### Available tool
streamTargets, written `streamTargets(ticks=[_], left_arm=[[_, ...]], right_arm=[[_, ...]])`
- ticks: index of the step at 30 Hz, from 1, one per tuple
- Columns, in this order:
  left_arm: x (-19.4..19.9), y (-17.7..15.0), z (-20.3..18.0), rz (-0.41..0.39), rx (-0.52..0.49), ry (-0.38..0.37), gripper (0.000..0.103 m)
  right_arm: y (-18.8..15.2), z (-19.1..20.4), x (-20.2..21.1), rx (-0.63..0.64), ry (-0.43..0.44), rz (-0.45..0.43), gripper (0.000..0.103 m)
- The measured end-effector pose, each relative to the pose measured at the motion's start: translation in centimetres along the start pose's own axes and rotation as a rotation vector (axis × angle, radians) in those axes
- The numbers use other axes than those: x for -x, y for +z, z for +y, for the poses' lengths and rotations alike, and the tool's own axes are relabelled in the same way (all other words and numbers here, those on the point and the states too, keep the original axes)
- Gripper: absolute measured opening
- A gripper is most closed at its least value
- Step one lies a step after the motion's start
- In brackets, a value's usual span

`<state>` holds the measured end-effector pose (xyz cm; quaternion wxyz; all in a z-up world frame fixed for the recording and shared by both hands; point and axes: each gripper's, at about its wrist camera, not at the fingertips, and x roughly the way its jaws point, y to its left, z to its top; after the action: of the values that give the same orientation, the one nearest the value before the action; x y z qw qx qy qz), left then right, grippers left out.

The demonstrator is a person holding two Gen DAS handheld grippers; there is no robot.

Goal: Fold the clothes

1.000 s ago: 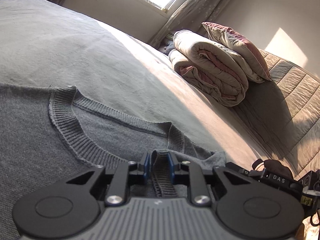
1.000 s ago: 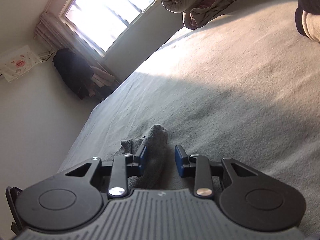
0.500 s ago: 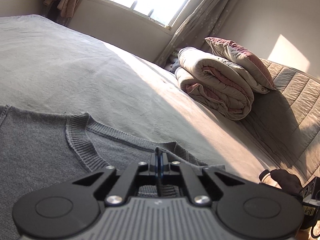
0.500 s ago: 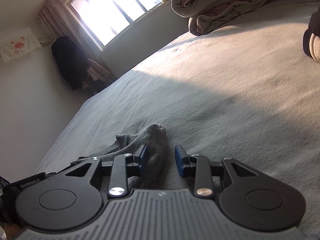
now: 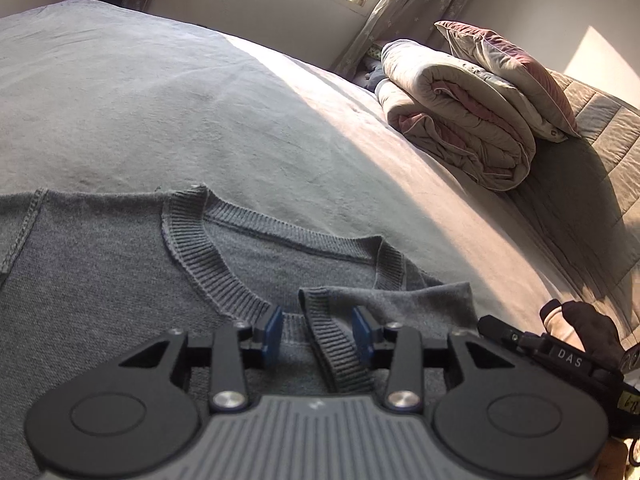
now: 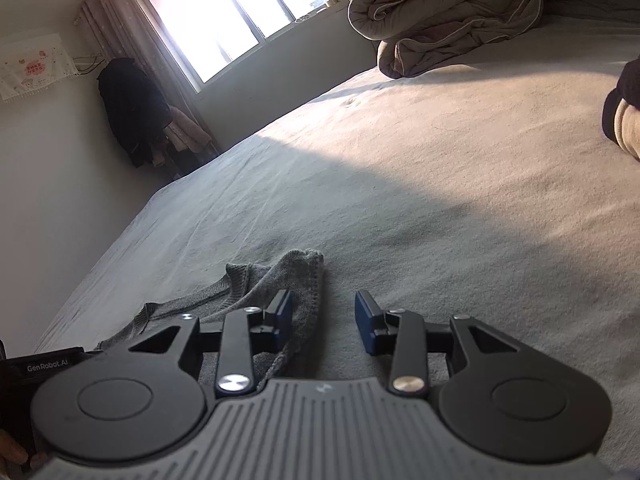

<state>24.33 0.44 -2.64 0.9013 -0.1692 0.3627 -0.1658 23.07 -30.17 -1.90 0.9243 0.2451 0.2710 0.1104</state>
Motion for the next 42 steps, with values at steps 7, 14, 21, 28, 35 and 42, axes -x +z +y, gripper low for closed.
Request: streamTargets(ticks=[7, 14, 21, 28, 35, 42], left_arm=[[2.0, -1.0, 0.6, 0.158, 0.096, 0.003, 0.044], [4.2, -4.0, 0.8, 0.258, 0.205, -0.101, 0.044], [3.2, -5.7, 1.1, 0.274, 0.355, -0.143, 0.001], [5.6, -7.6, -1.6, 0.198, 0.181, 0.041, 0.002], [10.8, -10.7, -4.0, 0.238, 0.08, -0.048, 0.046], [13.8, -15.3, -5.8, 0.345, 0.081, -0.228, 0.044]], right_arm=[[-0.3, 1.0, 0.5, 0.054, -0.014, 0.047, 0.045], [-0.8, 4.4, 4.6, 0.162, -0.046, 0.195, 0.047], [-2.2, 7.5, 10.8, 0.198, -0.025, 0.274, 0.047], [-4.6, 9.2, 16.3, 0.174, 0.024, 0.326, 0.048], [-8.4, 10.8, 23.1, 0.185, 0.043, 0.352, 0.048], [-12.2, 12.2, 26.8, 0.225, 0.03, 0.357, 0.043]])
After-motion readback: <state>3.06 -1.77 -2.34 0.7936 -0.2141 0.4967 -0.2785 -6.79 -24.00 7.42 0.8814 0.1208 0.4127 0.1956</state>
